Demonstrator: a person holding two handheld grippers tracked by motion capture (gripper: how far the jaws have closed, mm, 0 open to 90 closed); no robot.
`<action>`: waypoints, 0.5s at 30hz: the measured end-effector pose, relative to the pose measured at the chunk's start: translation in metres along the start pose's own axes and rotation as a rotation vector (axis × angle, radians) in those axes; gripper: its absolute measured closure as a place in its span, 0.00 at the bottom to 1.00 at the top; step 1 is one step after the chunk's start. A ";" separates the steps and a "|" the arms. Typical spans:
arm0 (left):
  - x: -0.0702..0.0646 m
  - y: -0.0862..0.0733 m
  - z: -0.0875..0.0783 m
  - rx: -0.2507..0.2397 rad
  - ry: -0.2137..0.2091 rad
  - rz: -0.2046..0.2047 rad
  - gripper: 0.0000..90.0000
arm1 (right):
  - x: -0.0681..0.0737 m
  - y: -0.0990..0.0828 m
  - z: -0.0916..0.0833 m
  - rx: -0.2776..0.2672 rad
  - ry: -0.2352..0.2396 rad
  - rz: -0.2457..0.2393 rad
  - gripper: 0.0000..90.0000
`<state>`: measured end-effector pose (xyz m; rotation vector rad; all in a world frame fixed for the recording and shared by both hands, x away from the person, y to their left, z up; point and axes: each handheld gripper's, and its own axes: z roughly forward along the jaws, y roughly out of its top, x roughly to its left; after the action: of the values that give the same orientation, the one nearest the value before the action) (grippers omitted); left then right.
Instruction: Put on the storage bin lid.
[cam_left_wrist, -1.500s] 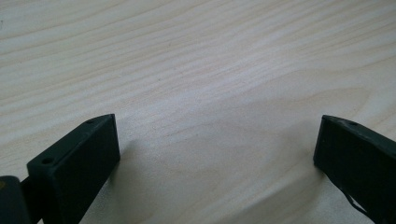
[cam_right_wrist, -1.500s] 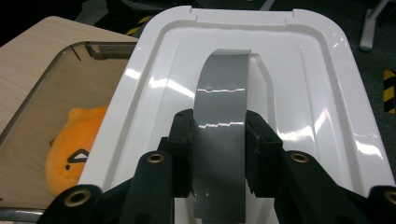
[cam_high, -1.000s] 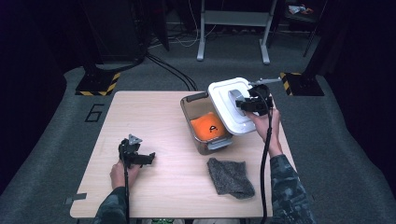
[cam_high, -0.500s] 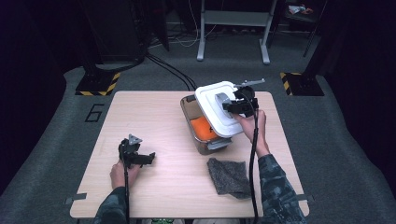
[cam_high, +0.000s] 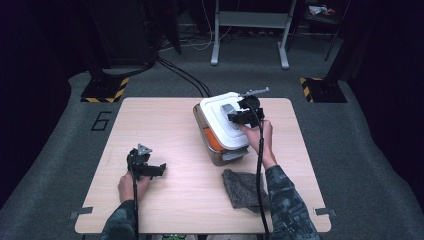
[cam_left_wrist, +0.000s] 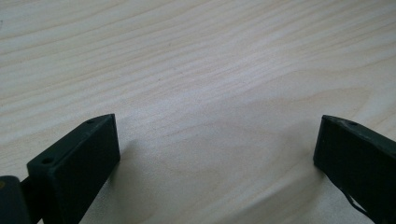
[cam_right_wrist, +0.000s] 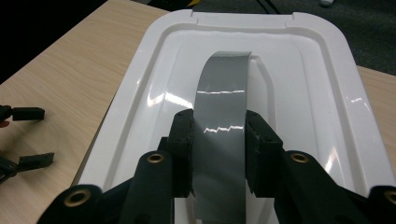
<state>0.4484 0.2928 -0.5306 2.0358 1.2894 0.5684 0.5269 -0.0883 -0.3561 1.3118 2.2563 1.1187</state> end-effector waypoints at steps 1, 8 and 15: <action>0.000 0.000 0.000 0.000 0.000 0.000 0.00 | 0.001 0.000 0.001 -0.002 -0.001 -0.002 0.75; 0.000 0.000 0.000 -0.001 0.000 -0.001 0.00 | 0.010 -0.001 0.013 0.009 -0.005 0.001 0.75; 0.000 0.000 0.000 0.000 0.000 -0.001 0.00 | 0.016 -0.001 0.021 0.010 -0.022 0.008 0.75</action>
<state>0.4484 0.2928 -0.5307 2.0350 1.2899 0.5679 0.5297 -0.0650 -0.3690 1.3316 2.2455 1.0913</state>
